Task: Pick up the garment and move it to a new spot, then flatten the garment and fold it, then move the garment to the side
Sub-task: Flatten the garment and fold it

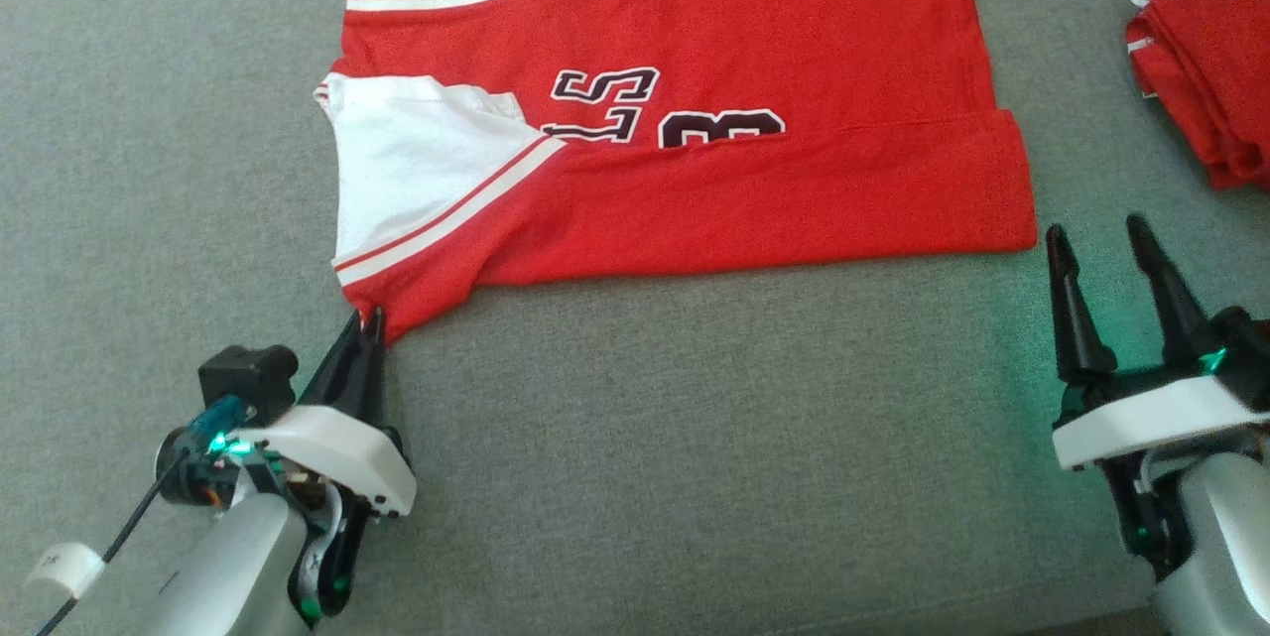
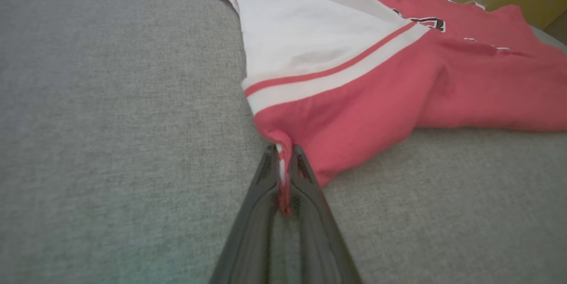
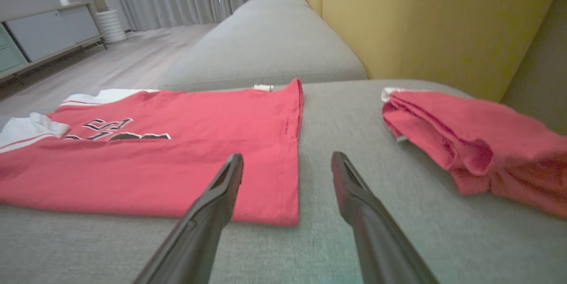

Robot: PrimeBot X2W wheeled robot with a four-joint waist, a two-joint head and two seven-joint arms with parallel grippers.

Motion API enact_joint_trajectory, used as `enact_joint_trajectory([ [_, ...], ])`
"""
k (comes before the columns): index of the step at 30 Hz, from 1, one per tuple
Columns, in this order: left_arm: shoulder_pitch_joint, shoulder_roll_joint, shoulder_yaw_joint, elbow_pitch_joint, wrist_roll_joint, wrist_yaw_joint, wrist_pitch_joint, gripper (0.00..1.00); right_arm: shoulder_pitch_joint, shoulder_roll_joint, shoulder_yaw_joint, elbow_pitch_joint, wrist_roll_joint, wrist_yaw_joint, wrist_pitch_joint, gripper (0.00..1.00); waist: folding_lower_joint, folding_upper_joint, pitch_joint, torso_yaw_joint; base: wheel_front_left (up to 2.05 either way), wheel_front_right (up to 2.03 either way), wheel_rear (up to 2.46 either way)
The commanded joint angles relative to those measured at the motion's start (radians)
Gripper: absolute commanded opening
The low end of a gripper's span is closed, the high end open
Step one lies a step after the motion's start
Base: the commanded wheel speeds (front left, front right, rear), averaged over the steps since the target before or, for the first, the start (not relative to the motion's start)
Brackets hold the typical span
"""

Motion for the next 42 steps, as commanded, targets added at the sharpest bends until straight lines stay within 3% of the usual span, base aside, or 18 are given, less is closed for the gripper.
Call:
enact_joint_trajectory([
  [1, 0.006, 0.029, 0.021, -0.012, -0.011, -0.001, 0.005, 0.00, -0.028, 0.002, 0.006, 0.009, 0.013, 0.007, 0.019, 1.00, 0.0000, -0.0001, -0.003, 0.005, 0.00, 0.00, 0.00],
  [16, -0.035, 0.099, 0.024, -0.096, 0.048, 0.017, -0.041, 0.00, -0.206, 0.131, -0.093, 0.325, -0.002, 0.007, 0.191, 1.00, 0.0000, -0.0001, -0.004, 0.055, 0.00, 0.00, 0.00],
  [17, -0.037, 0.100, 0.023, -0.097, 0.049, 0.017, -0.042, 0.00, -0.214, 0.135, -0.093, 0.345, -0.004, 0.007, 0.201, 0.90, 0.0000, -0.0001, -0.004, 0.058, 0.00, 0.00, 0.00],
  [20, -0.039, 0.102, 0.019, -0.098, 0.051, 0.016, -0.043, 0.00, -0.229, 0.147, -0.088, 0.391, -0.011, 0.007, 0.225, 0.00, 0.0000, -0.0001, -0.008, 0.064, 0.00, 0.00, 0.00],
  [31, 0.081, 0.127, 0.010, -0.157, 0.047, 0.047, -0.069, 0.00, -0.154, 0.105, -0.081, 0.389, -0.003, 0.007, 0.173, 0.00, 0.0000, -0.0001, -0.080, 0.069, 0.00, 0.00, 0.00],
  [42, 0.281, 0.146, -0.039, -0.303, 0.064, 0.112, -0.076, 0.00, 0.073, -0.015, -0.102, 0.218, 0.038, 0.007, 0.208, 0.00, 0.0000, -0.0001, -0.168, 0.101, 0.00, 0.00, 0.00],
])
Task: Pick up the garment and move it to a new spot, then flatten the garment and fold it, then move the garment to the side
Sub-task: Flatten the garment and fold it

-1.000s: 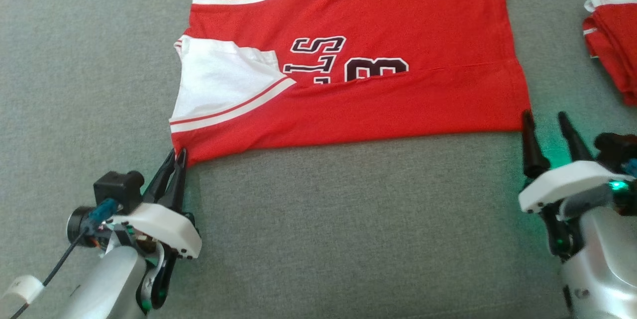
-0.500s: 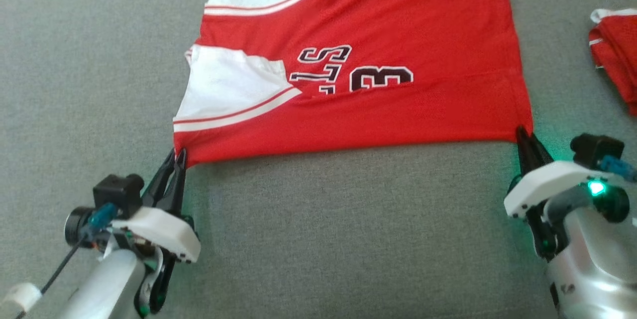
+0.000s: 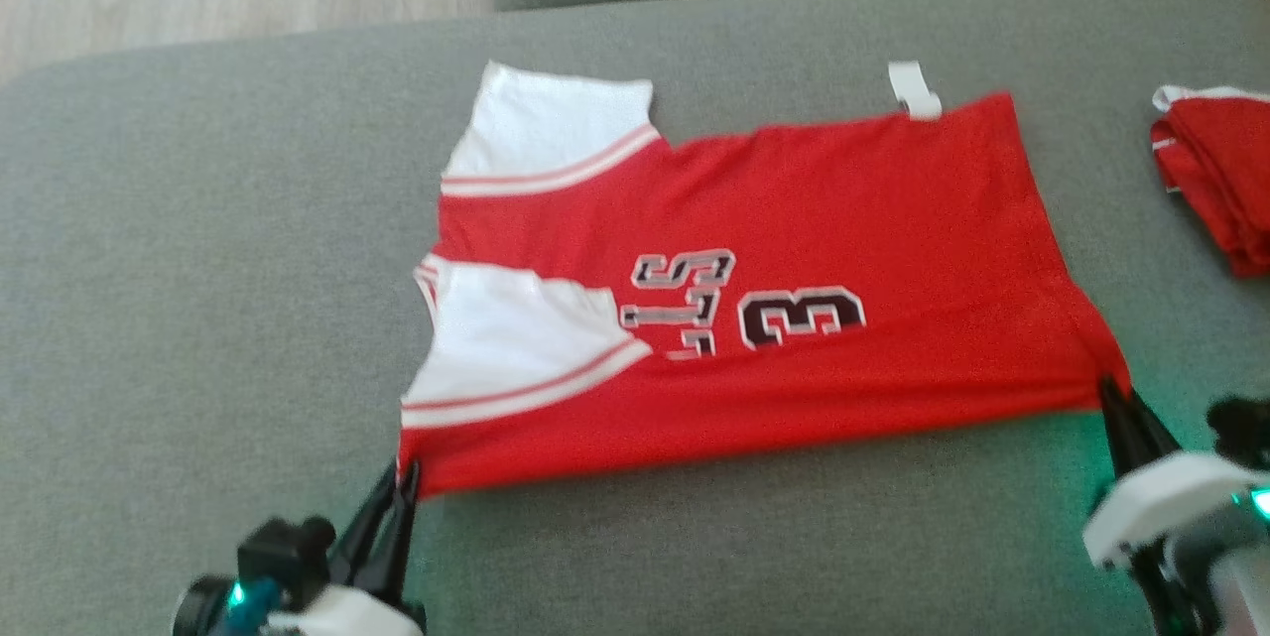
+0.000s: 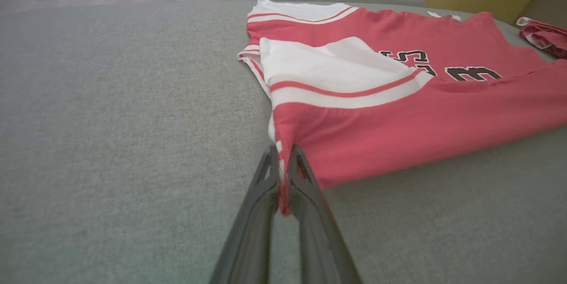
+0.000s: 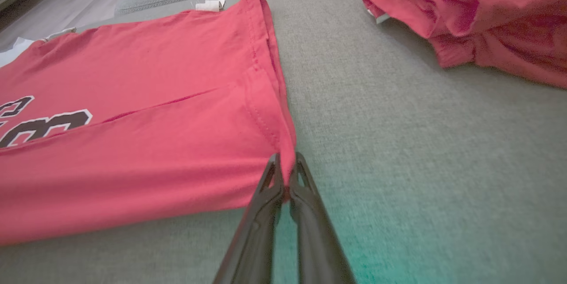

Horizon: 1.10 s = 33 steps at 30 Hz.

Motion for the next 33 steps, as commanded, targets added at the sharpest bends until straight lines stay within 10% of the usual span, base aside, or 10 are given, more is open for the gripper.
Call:
enact_joint_trajectory([
  [1, 0.006, 0.042, 0.037, -0.036, 0.010, 0.020, -0.011, 0.00, 0.044, -0.051, -0.006, -0.063, 0.014, 0.007, 0.010, 0.00, 0.0001, -0.0001, -0.023, 0.009, 0.00, 0.00, 0.00],
  [17, 0.079, 0.055, 0.000, -0.090, -0.009, 0.038, 0.047, 0.00, 0.205, -0.038, -0.079, -0.246, -0.001, 0.007, 0.103, 0.00, 0.0001, -0.0001, -0.057, 0.008, 0.00, 0.00, 0.00],
  [18, 0.077, 0.054, -0.004, -0.089, -0.011, 0.035, 0.054, 0.00, 0.210, -0.036, -0.085, -0.251, -0.006, 0.007, 0.106, 0.19, 0.0001, -0.0001, -0.057, 0.008, 0.00, 0.00, 0.00],
  [19, 0.076, 0.053, -0.007, -0.087, -0.013, 0.034, 0.059, 0.00, 0.213, -0.033, -0.091, -0.257, -0.013, 0.007, 0.105, 0.63, 0.0001, -0.0001, -0.057, 0.008, 0.00, 0.00, 0.00],
  [20, 0.074, 0.051, -0.010, -0.085, -0.013, 0.034, 0.063, 0.11, 0.217, -0.030, -0.099, -0.263, -0.020, 0.007, 0.103, 1.00, 0.0001, -0.0001, -0.055, 0.007, 0.00, 0.00, 0.00],
  [23, 0.066, 0.047, -0.017, -0.078, -0.011, 0.035, 0.073, 0.94, 0.220, -0.020, -0.111, -0.282, -0.036, 0.007, 0.099, 1.00, 0.0001, -0.0001, -0.050, 0.003, 0.00, 0.00, 0.00],
  [33, -0.027, 0.064, 0.021, -0.137, -0.007, 0.041, 0.084, 1.00, 0.203, 0.000, -0.116, -0.384, -0.066, 0.007, 0.057, 1.00, 0.0001, -0.0001, -0.007, -0.026, 0.00, 0.00, 0.00],
])
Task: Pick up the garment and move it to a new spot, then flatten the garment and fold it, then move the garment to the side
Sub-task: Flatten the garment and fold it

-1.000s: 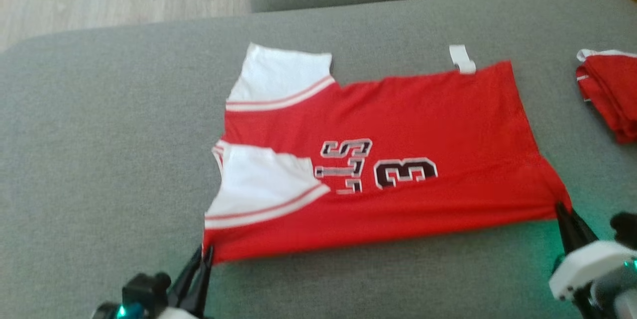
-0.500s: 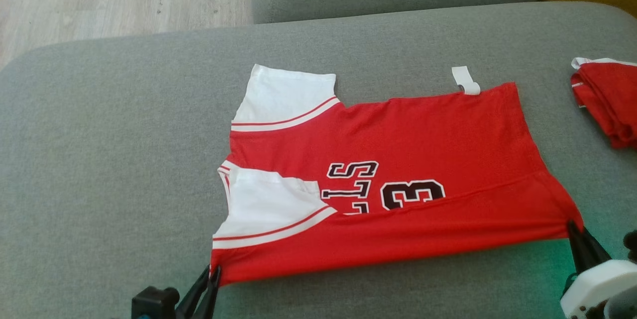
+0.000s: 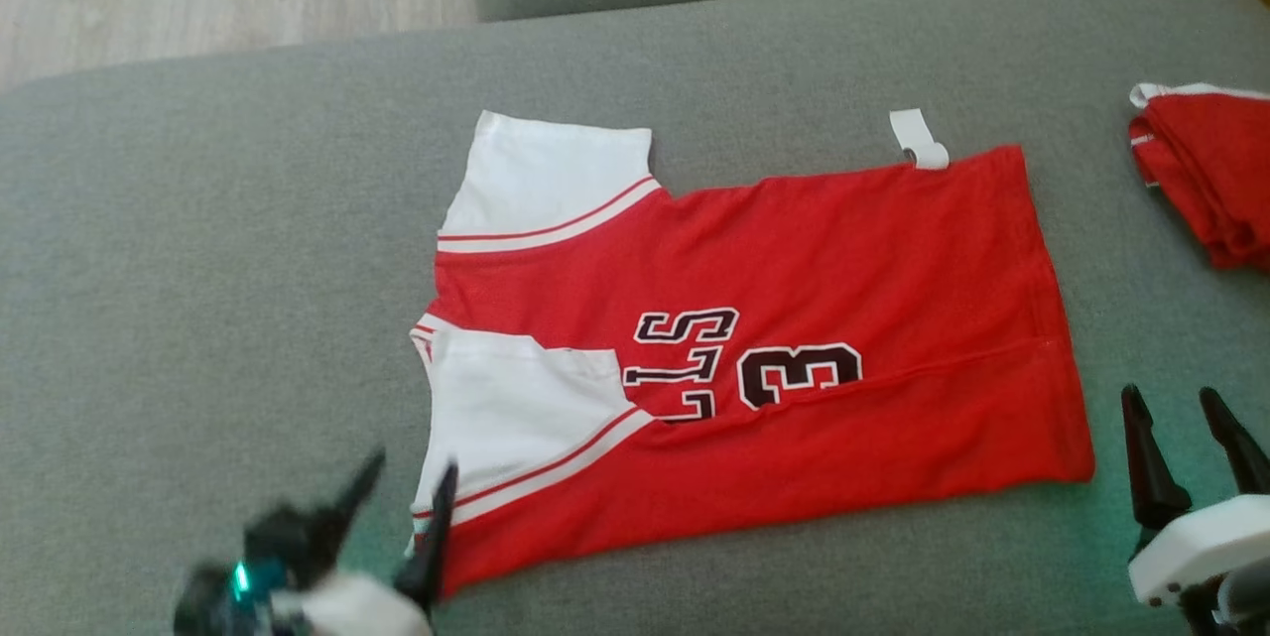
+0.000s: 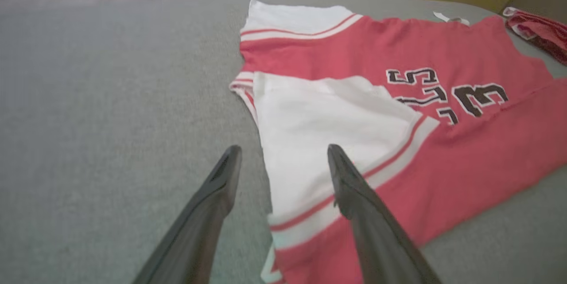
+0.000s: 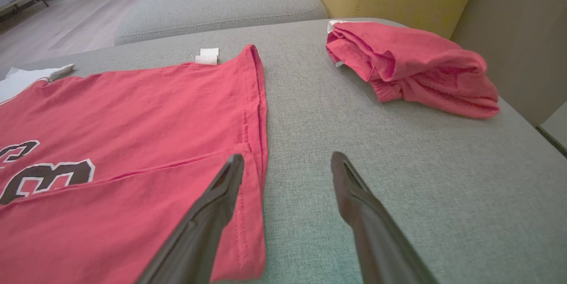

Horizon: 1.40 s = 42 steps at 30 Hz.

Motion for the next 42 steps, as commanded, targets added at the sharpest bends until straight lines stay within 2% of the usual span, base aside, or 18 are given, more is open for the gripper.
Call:
enact_joint_trajectory([
  [1, -0.090, 0.039, 0.058, -0.044, 0.003, -0.008, 0.010, 1.00, -0.023, -0.016, 0.015, -0.040, -0.010, 0.007, -0.014, 1.00, 0.0000, 0.0000, 0.016, -0.007, 0.00, 0.00, 0.00],
  [5, -0.237, 0.094, 0.076, -0.069, 0.021, -0.052, 0.085, 1.00, -0.045, -0.010, 0.029, -0.068, -0.020, 0.007, -0.014, 1.00, 0.0000, 0.0000, 0.059, -0.021, 0.00, 0.00, 0.00],
  [11, -0.523, 0.149, 0.092, -0.026, 0.000, -0.176, 0.250, 1.00, -0.099, -0.002, 0.053, -0.109, -0.038, 0.007, -0.004, 1.00, 0.0000, 0.0000, 0.144, -0.050, 0.00, 0.00, 0.00],
  [14, -0.661, 0.147, 0.088, 0.034, -0.039, -0.245, 0.352, 1.00, -0.124, 0.007, 0.062, -0.130, -0.048, 0.007, -0.002, 1.00, 0.0000, 0.0000, 0.186, -0.067, 0.00, 0.00, 0.00],
  [15, -0.661, 0.147, 0.088, 0.034, -0.039, -0.245, 0.352, 1.00, -0.124, 0.007, 0.062, -0.130, -0.048, 0.007, -0.002, 1.00, 0.0000, 0.0000, 0.186, -0.067, 0.00, 0.00, 0.00],
  [19, -0.818, 0.135, 0.078, 0.136, -0.099, -0.302, 0.489, 1.00, -0.147, 0.023, 0.078, -0.151, -0.060, 0.007, 0.001, 1.00, 0.0000, 0.0000, 0.238, -0.096, 0.00, 0.00, 0.00],
  [23, -0.941, 0.128, 0.061, 0.234, -0.125, -0.324, 0.592, 1.00, -0.174, 0.034, 0.094, -0.165, -0.065, 0.007, 0.001, 1.00, 0.0000, 0.0000, 0.289, -0.130, 0.00, 0.00, 0.00],
  [28, -1.029, 0.137, 0.038, 0.352, -0.132, -0.336, 0.661, 1.00, -0.210, 0.047, 0.120, -0.163, -0.067, 0.007, -0.004, 1.00, 0.0000, 0.0000, 0.334, -0.179, 0.00, 0.00, 0.00],
  [32, -1.062, 0.156, 0.019, 0.437, -0.121, -0.341, 0.679, 1.00, -0.233, 0.058, 0.132, -0.154, -0.066, 0.007, -0.017, 1.00, 0.0000, 0.0000, 0.359, -0.221, 0.00, 0.00, 0.00],
  [41, -1.066, 0.184, -0.011, 0.523, -0.101, -0.344, 0.672, 1.00, -0.243, 0.070, 0.137, -0.137, -0.066, 0.007, -0.034, 1.00, 0.0000, 0.0000, 0.374, -0.264, 0.00, 0.00, 0.00],
  [42, -1.066, 0.185, -0.013, 0.528, -0.103, -0.344, 0.673, 0.93, -0.243, 0.070, 0.137, -0.136, -0.066, 0.007, -0.036, 1.00, 0.0000, 0.0000, 0.374, -0.266, 0.00, 0.00, 0.00],
])
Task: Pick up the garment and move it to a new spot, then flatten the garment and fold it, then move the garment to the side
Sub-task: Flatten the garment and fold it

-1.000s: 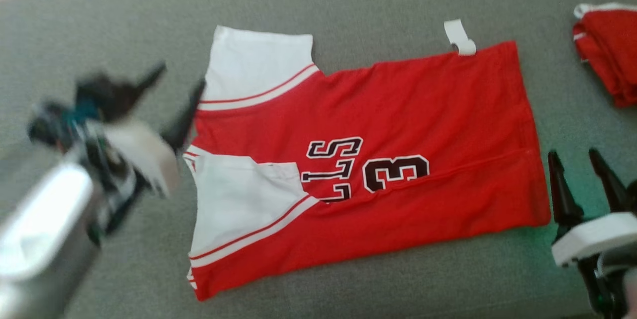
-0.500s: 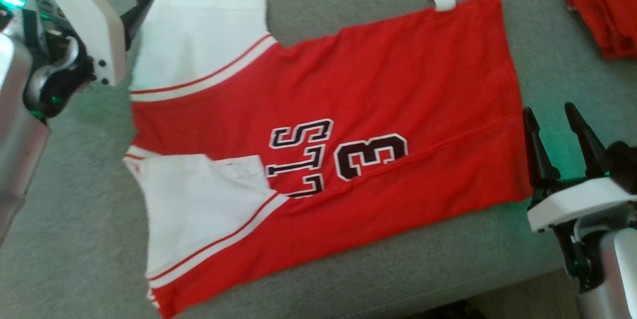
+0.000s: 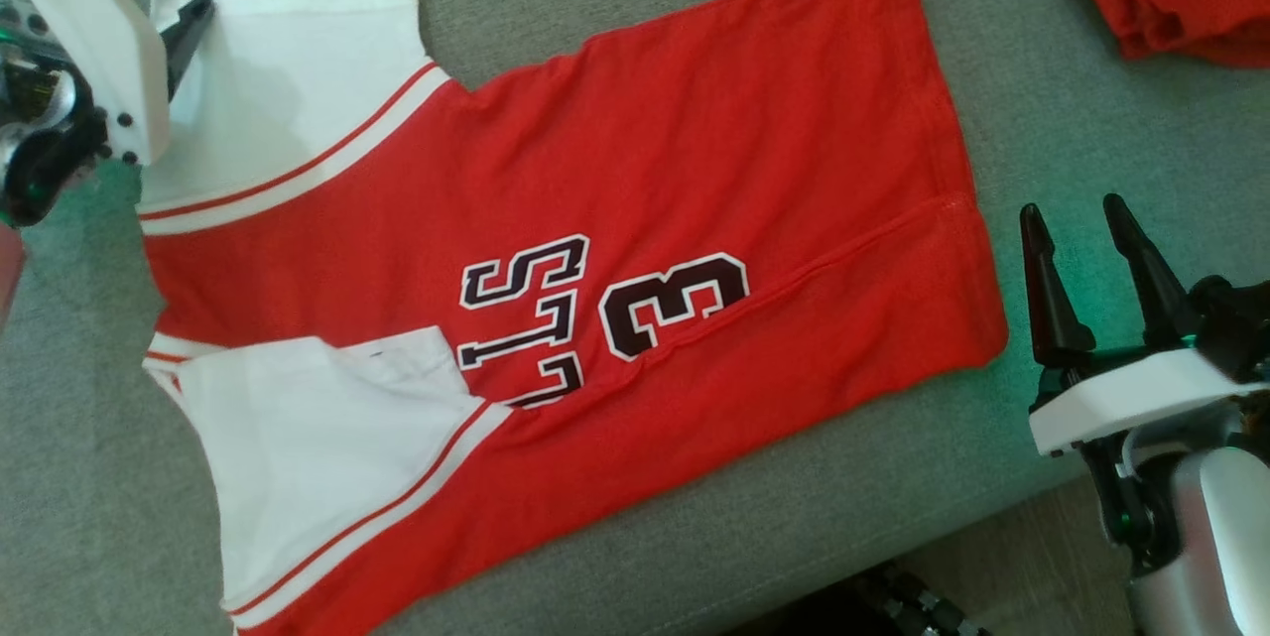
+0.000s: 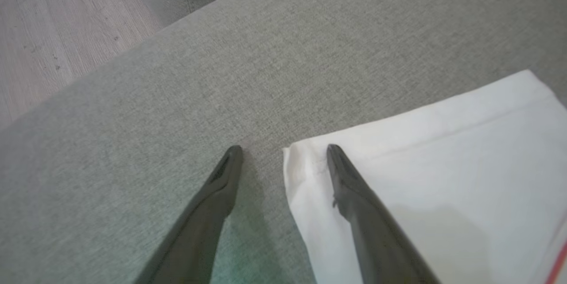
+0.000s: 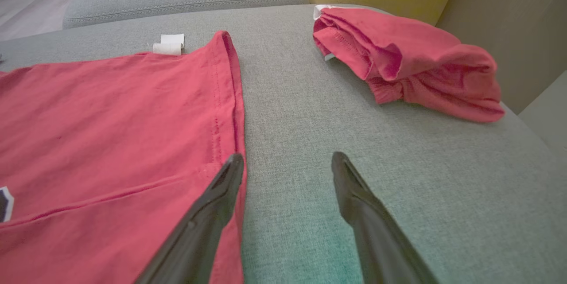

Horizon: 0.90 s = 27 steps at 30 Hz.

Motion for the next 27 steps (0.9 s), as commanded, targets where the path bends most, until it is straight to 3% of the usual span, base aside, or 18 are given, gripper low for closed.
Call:
enact_joint_trajectory([
  [1, -0.023, 0.051, 0.025, -0.002, -0.001, -0.002, 0.005, 0.65, -0.011, -0.013, 0.011, -0.023, -0.005, 0.007, -0.010, 1.00, 0.0000, 0.0000, 0.000, -0.004, 0.00, 0.00, 0.00],
  [3, -0.019, 0.050, 0.023, 0.004, -0.017, -0.003, 0.016, 0.13, -0.010, -0.013, 0.008, -0.021, -0.006, 0.007, -0.011, 1.00, 0.0000, 0.0000, -0.001, -0.005, 0.00, 0.00, 0.00],
  [4, -0.018, 0.050, 0.021, 0.003, -0.022, -0.003, 0.022, 0.00, -0.010, -0.013, 0.006, -0.021, -0.006, 0.007, -0.011, 1.00, 0.0000, 0.0000, -0.003, -0.005, 0.00, 0.00, 0.00],
  [9, -0.009, 0.047, 0.010, -0.018, -0.055, -0.004, 0.047, 0.00, -0.012, -0.015, -0.003, -0.024, -0.012, 0.007, -0.007, 1.00, 0.0000, 0.0000, -0.015, 0.002, 0.00, 0.00, 0.00],
  [18, -0.034, 0.046, -0.028, -0.080, 0.004, -0.006, -0.124, 0.00, -0.122, -0.020, 0.040, -0.011, 0.007, 0.007, 0.071, 1.00, 0.0000, 0.0000, -0.050, 0.030, 0.00, 0.00, 0.00],
  [27, -0.086, 0.032, -0.117, -0.161, -0.002, -0.006, -0.215, 0.00, -0.424, -0.009, 0.076, 0.249, 0.060, 0.007, 0.291, 1.00, 0.0000, 0.0000, -0.070, 0.099, 0.00, 0.00, 0.00],
])
